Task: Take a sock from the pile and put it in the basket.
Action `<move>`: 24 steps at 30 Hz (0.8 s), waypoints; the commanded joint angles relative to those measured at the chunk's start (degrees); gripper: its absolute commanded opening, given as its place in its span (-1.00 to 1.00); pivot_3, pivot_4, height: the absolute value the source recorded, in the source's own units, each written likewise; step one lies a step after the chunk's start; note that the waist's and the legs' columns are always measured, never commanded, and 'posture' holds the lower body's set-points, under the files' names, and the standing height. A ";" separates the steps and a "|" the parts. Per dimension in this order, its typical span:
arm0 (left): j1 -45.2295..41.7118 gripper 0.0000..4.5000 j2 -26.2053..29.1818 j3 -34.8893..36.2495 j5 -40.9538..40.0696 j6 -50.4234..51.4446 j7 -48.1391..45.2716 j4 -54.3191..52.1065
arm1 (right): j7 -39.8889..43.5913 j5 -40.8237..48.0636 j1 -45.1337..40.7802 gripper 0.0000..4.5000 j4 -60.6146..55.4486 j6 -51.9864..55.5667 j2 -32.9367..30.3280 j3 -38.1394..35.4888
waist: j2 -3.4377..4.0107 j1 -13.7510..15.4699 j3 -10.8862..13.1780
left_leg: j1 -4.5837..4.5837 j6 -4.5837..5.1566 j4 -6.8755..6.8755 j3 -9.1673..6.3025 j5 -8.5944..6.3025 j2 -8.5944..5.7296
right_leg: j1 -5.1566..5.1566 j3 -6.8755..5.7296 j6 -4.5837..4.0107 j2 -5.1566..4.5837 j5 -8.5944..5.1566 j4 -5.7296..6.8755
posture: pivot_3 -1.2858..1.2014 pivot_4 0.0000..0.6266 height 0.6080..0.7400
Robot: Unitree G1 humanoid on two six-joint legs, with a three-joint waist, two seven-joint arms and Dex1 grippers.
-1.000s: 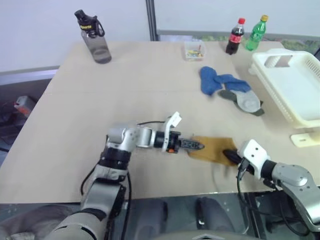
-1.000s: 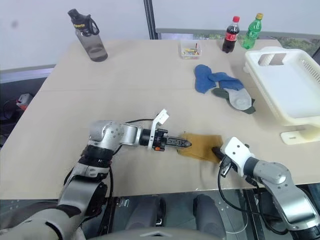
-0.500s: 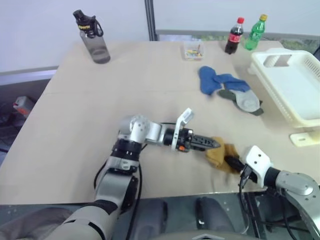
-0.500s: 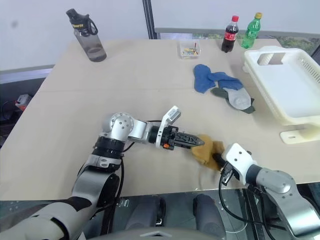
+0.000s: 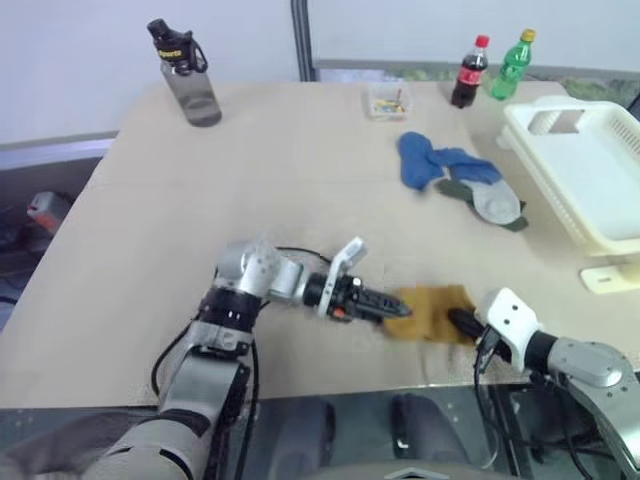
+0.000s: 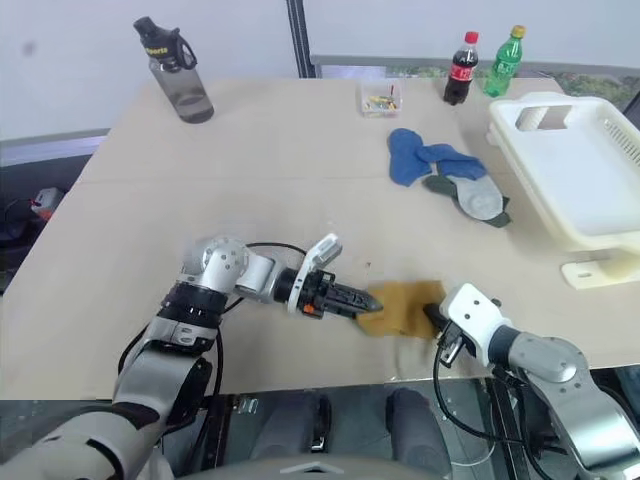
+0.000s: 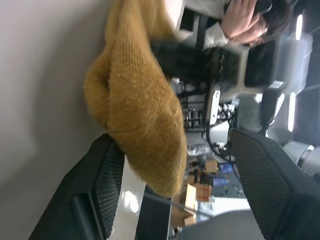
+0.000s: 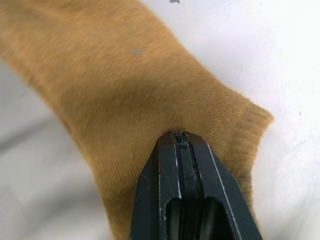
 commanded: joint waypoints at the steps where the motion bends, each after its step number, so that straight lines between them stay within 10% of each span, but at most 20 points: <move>1: -0.20 0.54 2.53 -0.96 -2.59 0.26 0.30 -2.55 | 0.23 0.04 -0.69 -0.98 -0.68 0.12 0.19 0.28 | 0.00 -0.15 0.00 | 0.00 0.00 0.00 0.01 0.00 0.00 | 0.00 0.01 0.00 0.01 0.00 0.00 | 0.03 -0.52 1.00; 8: -0.86 0.54 6.29 -0.76 -7.67 0.26 6.33 -0.03 | 0.33 -0.52 -1.10 -0.98 -0.13 -0.40 0.49 0.78 | 0.01 -0.38 0.00 | 0.02 0.00 -0.02 0.03 0.00 0.01 | -0.01 0.03 -0.01 0.02 -0.01 0.01 | 0.03 -0.52 1.00; 24: -5.29 0.54 -5.60 3.85 -19.77 0.26 14.60 8.36 | 0.22 0.08 1.57 -0.98 -5.28 1.53 0.14 -0.91 | 0.02 -0.35 0.00 | 0.01 0.00 -0.03 0.04 0.00 -0.06 | -0.01 0.04 0.01 0.00 0.01 0.01 | 0.03 -0.52 1.00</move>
